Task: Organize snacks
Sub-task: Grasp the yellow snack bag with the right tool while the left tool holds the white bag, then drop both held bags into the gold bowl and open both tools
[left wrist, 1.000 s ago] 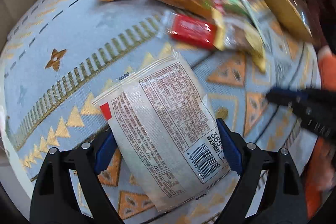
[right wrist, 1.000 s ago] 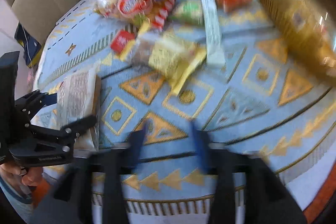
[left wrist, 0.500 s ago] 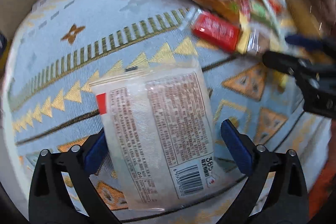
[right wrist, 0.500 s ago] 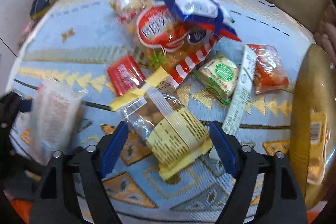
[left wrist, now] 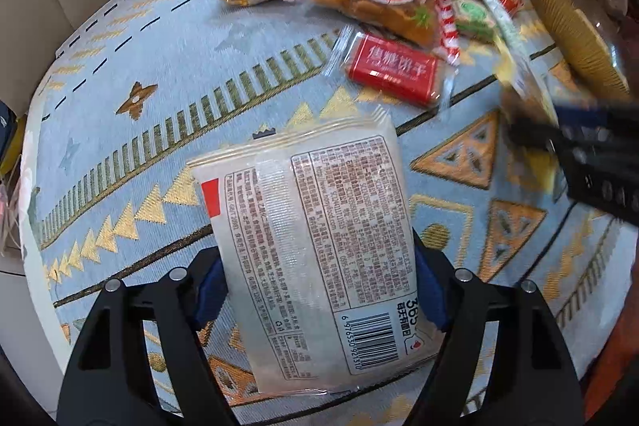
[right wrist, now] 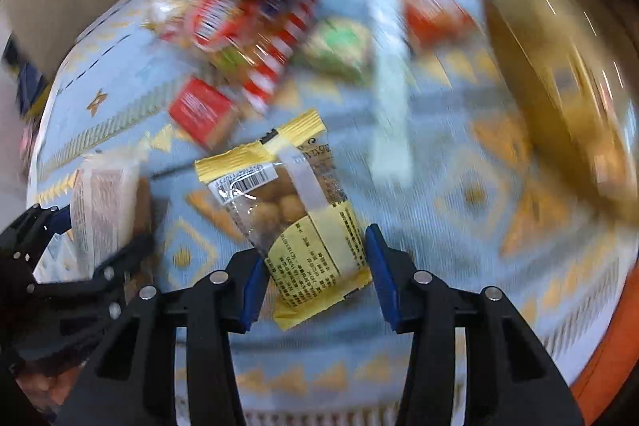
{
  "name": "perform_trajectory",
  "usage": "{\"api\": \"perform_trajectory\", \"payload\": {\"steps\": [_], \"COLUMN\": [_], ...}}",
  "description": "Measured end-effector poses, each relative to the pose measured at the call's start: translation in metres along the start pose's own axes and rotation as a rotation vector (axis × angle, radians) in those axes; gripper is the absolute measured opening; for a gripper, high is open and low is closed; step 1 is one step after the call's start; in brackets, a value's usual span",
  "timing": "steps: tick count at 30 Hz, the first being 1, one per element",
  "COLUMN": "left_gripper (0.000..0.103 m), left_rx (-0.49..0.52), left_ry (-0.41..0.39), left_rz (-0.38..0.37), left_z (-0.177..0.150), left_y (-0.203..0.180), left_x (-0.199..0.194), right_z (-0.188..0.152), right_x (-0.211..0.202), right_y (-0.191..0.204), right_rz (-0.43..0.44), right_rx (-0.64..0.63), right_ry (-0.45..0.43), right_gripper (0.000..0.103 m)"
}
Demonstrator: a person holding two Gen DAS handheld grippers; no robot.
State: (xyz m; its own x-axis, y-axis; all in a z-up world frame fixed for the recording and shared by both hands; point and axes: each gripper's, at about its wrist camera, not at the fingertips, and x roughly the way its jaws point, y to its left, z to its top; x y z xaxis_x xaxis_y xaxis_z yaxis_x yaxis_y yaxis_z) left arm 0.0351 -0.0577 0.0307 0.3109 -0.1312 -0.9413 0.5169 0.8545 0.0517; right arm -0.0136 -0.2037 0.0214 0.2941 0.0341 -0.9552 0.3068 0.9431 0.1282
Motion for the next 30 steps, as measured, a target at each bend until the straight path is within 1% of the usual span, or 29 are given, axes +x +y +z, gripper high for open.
{"api": "perform_trajectory", "payload": {"steps": [1, 2, 4, 5, 6, 7, 8, 10, 11, 12, 14, 16, 18, 21, 23, 24, 25, 27, 29, 30], "left_gripper": [0.077, 0.077, 0.077, 0.077, 0.077, 0.077, 0.077, 0.078, 0.078, 0.078, 0.080, 0.080, 0.082, 0.083, 0.076, 0.075, 0.074, 0.073, 0.073, 0.073], "left_rx": [0.005, 0.014, 0.033, 0.043, 0.055, 0.073, 0.081, 0.098, 0.096, 0.083, 0.066, 0.061, 0.079, 0.124, 0.137, 0.142, 0.148, 0.153, 0.139, 0.127], "left_ry": [-0.008, -0.017, -0.035, -0.037, -0.035, -0.030, -0.027, -0.006, 0.005, 0.020, 0.029, 0.037, 0.042, 0.034, 0.016, 0.010, -0.002, -0.020, -0.045, -0.058], "left_rz": [-0.004, -0.008, -0.021, -0.027, -0.031, -0.031, -0.026, -0.005, -0.001, -0.008, -0.022, -0.022, 0.002, 0.050, 0.058, 0.058, 0.060, 0.066, 0.047, 0.026], "left_z": [0.000, -0.001, -0.001, -0.004, -0.005, -0.005, -0.005, -0.010, -0.015, -0.015, -0.016, -0.017, -0.018, -0.020, -0.019, -0.018, -0.017, -0.016, -0.014, -0.013], "left_y": [0.001, 0.003, 0.000, -0.003, -0.006, -0.009, -0.009, -0.004, -0.007, -0.002, 0.003, 0.003, -0.003, -0.014, -0.016, -0.017, -0.018, -0.020, -0.021, -0.019], "left_x": [-0.005, -0.008, -0.012, -0.013, -0.014, -0.013, -0.012, -0.004, 0.000, -0.001, -0.001, 0.000, 0.003, 0.006, 0.003, 0.001, -0.002, -0.006, -0.016, -0.021], "right_z": [-0.011, -0.020, -0.036, -0.042, -0.045, -0.051, -0.055, -0.059, -0.061, -0.064, -0.065, -0.061, -0.057, -0.054, -0.051, -0.051, -0.052, -0.051, -0.050, -0.049], "right_x": [-0.002, -0.005, -0.014, -0.019, -0.022, -0.028, -0.033, -0.037, -0.037, -0.034, -0.027, -0.019, -0.012, -0.002, 0.004, 0.003, 0.002, -0.003, -0.014, -0.019], "right_y": [-0.006, -0.009, -0.015, -0.017, -0.018, -0.017, -0.014, -0.009, -0.009, -0.009, -0.005, -0.003, 0.003, 0.009, 0.018, 0.021, 0.024, 0.023, 0.013, 0.008], "right_rz": [-0.007, 0.000, 0.043, 0.058, 0.064, 0.058, 0.033, -0.003, 0.000, 0.006, 0.005, 0.005, -0.006, -0.032, -0.053, -0.064, -0.058, 0.007, 0.083, 0.113], "right_rx": [0.048, 0.078, 0.113, 0.116, 0.111, 0.087, 0.044, -0.039, -0.071, -0.095, -0.106, -0.108, -0.118, -0.145, -0.166, -0.178, -0.184, -0.162, -0.107, -0.080], "right_ry": [0.021, 0.024, -0.009, -0.031, -0.047, -0.076, -0.104, -0.127, -0.131, -0.131, -0.127, -0.123, -0.121, -0.121, -0.131, -0.140, -0.150, -0.156, -0.165, -0.172], "right_gripper": [0.044, 0.045, 0.053, 0.070, 0.076, 0.076, 0.076, 0.080, 0.080, 0.080, 0.080, 0.074, 0.062, 0.052, 0.047, 0.046, 0.046, 0.044, 0.044, 0.044]}}
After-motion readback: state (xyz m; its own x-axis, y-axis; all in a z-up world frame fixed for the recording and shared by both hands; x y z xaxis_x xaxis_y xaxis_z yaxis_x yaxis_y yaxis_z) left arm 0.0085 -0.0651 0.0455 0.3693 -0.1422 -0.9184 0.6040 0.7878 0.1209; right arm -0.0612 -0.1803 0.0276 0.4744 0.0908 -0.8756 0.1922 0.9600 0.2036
